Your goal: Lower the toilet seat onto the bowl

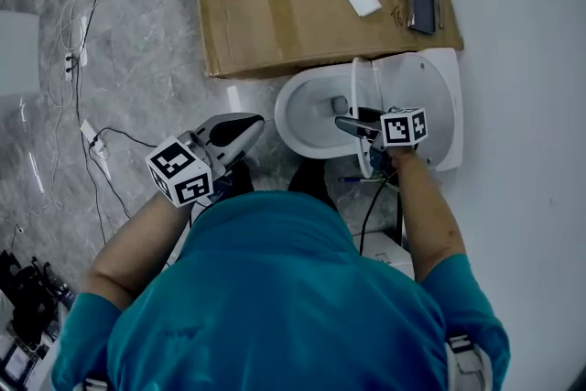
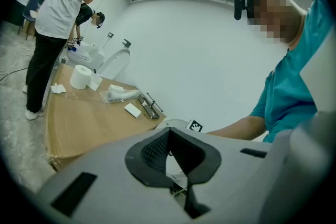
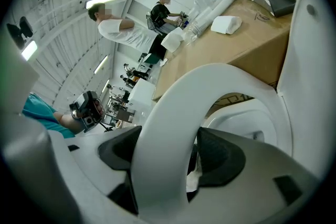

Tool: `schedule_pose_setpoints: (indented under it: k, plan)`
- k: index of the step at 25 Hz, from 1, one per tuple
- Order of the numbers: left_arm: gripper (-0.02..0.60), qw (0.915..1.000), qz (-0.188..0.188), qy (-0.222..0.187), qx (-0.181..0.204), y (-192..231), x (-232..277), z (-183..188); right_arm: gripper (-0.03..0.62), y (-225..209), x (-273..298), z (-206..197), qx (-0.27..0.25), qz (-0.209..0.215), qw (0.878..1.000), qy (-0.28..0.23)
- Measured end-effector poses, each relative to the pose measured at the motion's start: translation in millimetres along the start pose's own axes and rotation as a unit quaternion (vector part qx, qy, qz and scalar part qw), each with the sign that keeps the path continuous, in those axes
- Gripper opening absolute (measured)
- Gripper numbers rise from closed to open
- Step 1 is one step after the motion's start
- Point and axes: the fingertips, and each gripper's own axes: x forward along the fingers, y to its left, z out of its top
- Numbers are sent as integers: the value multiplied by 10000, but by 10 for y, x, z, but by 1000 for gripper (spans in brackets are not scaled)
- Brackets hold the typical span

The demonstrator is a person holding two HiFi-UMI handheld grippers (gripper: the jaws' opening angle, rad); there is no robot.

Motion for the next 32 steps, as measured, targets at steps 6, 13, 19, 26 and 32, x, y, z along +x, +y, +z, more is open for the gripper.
schedule_pose_setpoints:
  k: [6,13,19,26,32]
  plan:
    - [-5,9999,103,-67,-78,202,-44,-85,331,12,411,-95,-91,-235,9997,52]
    - [-5,9998,171,-91,-108,445,-132,-162,333,-23,913,-246,-160,-676,9976,78]
    - [-5,9995,217,-109,-177,633,-192,-290,331,-141,1307,-378,-261,-1076,9937,166]
    - [-5,9991,316,-125,-252,913,-304,-466,331,-293,1732,-526,-350,-1532,9872,280]
    - [-5,9987,408,-152,-266,1134,-380,-593,327,-443,2013,-628,-384,-1820,9819,348]
